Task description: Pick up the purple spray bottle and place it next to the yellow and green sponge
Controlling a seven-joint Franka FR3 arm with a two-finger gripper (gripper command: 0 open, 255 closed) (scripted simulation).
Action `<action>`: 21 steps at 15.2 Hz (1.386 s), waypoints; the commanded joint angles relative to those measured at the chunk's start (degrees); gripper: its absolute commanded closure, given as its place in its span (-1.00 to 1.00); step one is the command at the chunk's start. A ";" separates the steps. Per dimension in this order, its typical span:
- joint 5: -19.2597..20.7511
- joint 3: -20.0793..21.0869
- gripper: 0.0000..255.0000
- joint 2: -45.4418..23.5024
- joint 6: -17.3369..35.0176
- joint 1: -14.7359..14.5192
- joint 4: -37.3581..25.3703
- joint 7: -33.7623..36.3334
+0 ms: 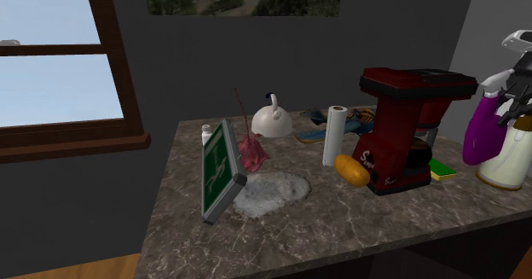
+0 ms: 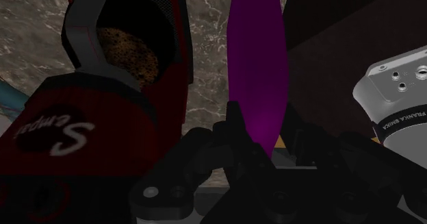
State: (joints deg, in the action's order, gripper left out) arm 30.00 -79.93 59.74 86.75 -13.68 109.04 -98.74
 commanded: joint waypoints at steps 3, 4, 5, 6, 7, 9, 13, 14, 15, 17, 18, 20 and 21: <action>1.45 -1.63 1.00 0.92 2.18 0.27 2.10 -0.31; 1.80 -2.05 1.00 1.13 2.69 0.29 2.54 -0.38; 2.15 -2.49 1.00 1.34 3.20 0.30 2.97 -0.45; 2.51 -2.93 1.00 1.55 3.71 0.30 3.39 -0.52; 2.87 -3.38 1.00 1.76 4.21 0.29 3.79 -0.59; 3.59 -4.29 1.00 2.16 5.21 0.25 4.56 -0.73; 5.08 -6.21 1.00 2.97 7.19 0.08 5.96 -1.01; 5.46 -6.71 1.00 3.17 7.68 0.01 6.27 -1.07; 5.84 -7.21 1.00 3.37 8.17 -0.06 6.58 -1.14; 6.60 -8.23 1.00 3.77 9.13 -0.22 7.15 -1.27; 6.99 -8.75 1.00 3.97 9.61 -0.31 7.42 -1.34; 7.77 -9.81 1.00 4.37 10.56 -0.51 7.92 -1.47; 8.16 -10.34 1.00 4.57 11.04 -0.63 8.15 -1.53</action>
State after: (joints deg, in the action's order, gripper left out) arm 37.79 -89.90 64.13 97.27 -14.46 116.64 -100.26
